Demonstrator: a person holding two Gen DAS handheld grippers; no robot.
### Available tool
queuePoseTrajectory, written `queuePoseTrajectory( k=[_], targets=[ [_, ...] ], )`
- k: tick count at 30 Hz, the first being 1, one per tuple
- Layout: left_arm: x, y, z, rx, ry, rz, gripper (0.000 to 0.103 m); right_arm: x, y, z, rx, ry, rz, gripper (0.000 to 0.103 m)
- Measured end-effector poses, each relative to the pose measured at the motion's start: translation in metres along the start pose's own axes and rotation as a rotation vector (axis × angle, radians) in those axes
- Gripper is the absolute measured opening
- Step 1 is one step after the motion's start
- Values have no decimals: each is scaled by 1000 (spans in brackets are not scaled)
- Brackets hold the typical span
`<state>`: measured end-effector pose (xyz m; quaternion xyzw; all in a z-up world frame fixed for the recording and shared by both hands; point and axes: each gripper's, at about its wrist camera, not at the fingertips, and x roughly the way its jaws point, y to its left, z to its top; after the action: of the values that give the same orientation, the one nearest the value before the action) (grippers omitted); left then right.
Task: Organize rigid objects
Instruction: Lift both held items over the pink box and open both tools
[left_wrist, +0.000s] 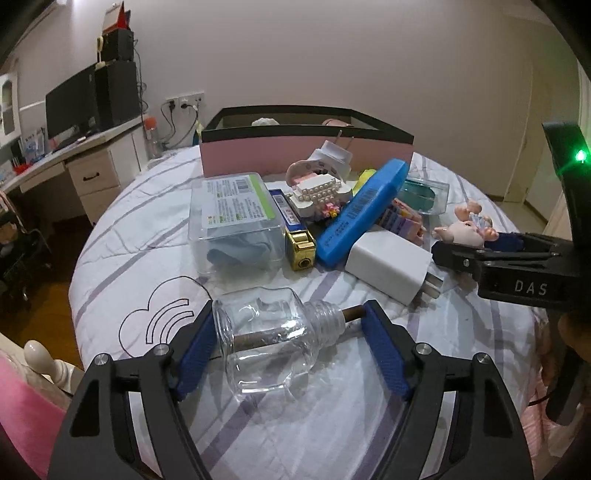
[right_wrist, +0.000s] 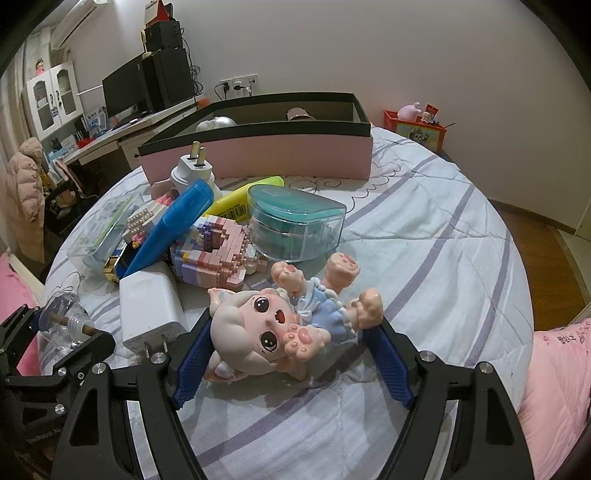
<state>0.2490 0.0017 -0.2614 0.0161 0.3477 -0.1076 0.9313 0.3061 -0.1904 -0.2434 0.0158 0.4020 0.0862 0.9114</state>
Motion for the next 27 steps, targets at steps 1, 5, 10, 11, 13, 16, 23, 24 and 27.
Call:
queuePoseTrajectory(
  k=[1,5,10,11,13,16,23,24,27],
  targets=[
    [-1,1,1,-5,-3,1,78,-1,0,0,2,-5,1,80],
    [-5,0,6,1,-18,9,78,-2,-1,-1,7,-14,3,79],
    [-9,2,15,-2,-39,25,78,-8,0,-1,11,-34,4,79],
    [-11,2,17,-4,-43,28,78,-10,0,-1,10,-39,4,79],
    [-14,2,22,-5,-54,33,78,-17,2,1,10,-58,7,79],
    [-21,0,30,-4,-86,42,78,-32,5,3,10,-104,12,79],
    [-56,-10,56,4,-220,68,78,-81,19,16,-1,-283,26,79],
    [-64,-12,61,6,-245,70,78,-91,21,19,-3,-318,22,79],
    [-80,-14,72,4,-299,78,78,-113,28,24,-13,-400,2,80]
  ],
)
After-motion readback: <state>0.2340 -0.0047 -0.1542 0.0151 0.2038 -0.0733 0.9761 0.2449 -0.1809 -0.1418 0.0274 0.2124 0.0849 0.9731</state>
